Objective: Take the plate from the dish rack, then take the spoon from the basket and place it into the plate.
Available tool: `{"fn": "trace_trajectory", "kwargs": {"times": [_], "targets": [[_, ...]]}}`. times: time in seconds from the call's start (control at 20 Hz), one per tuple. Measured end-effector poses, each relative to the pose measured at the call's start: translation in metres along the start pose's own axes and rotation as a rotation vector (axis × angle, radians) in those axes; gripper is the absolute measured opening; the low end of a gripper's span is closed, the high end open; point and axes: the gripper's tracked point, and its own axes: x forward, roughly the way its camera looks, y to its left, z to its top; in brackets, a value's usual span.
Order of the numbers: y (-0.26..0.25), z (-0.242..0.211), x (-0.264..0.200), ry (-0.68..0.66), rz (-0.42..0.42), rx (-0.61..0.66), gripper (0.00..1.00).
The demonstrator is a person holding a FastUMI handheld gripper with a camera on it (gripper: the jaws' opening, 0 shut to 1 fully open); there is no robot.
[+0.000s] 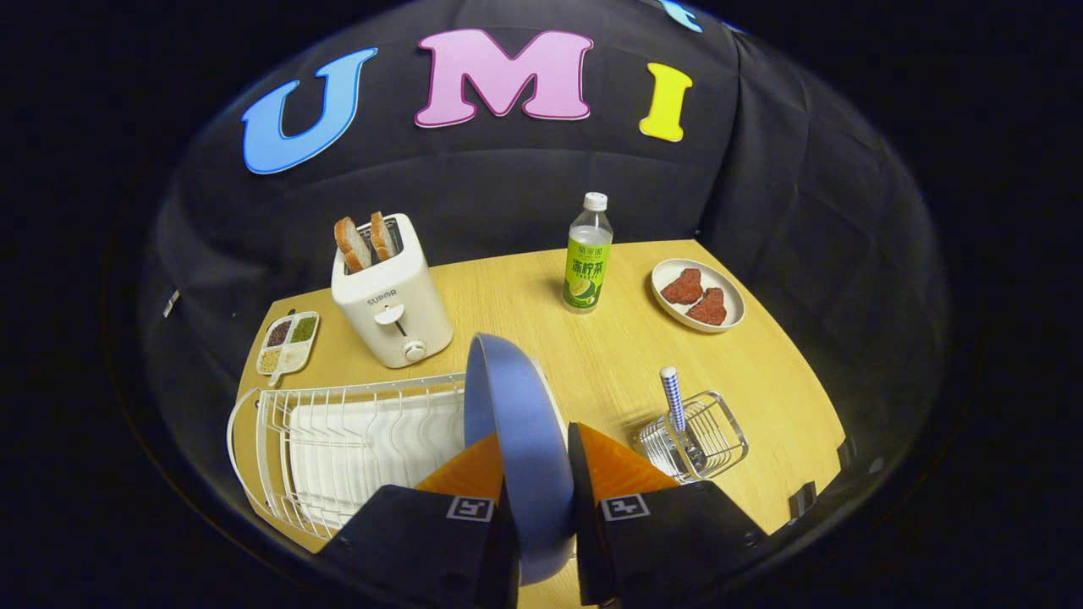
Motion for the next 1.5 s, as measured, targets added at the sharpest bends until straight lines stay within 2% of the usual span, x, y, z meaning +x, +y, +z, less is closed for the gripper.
{"fn": "trace_trajectory", "kwargs": {"times": [0.25,0.3,0.55,0.8,1.0,1.15,1.35,1.5], "targets": [[0.003,0.022,-0.013,-0.113,-0.054,-0.09,0.31],[0.006,0.029,-0.015,-0.138,-0.042,-0.094,0.31],[-0.002,0.026,-0.025,-0.104,0.073,-0.035,0.29],[-0.032,0.01,-0.064,-0.05,0.308,0.119,0.28],[-0.085,-0.025,-0.098,0.001,0.382,0.148,0.29],[-0.13,-0.063,-0.109,0.048,0.387,0.168,0.29],[-0.181,-0.11,-0.099,0.108,0.374,0.218,0.28],[-0.194,-0.135,-0.076,0.163,0.405,0.255,0.29]]}}
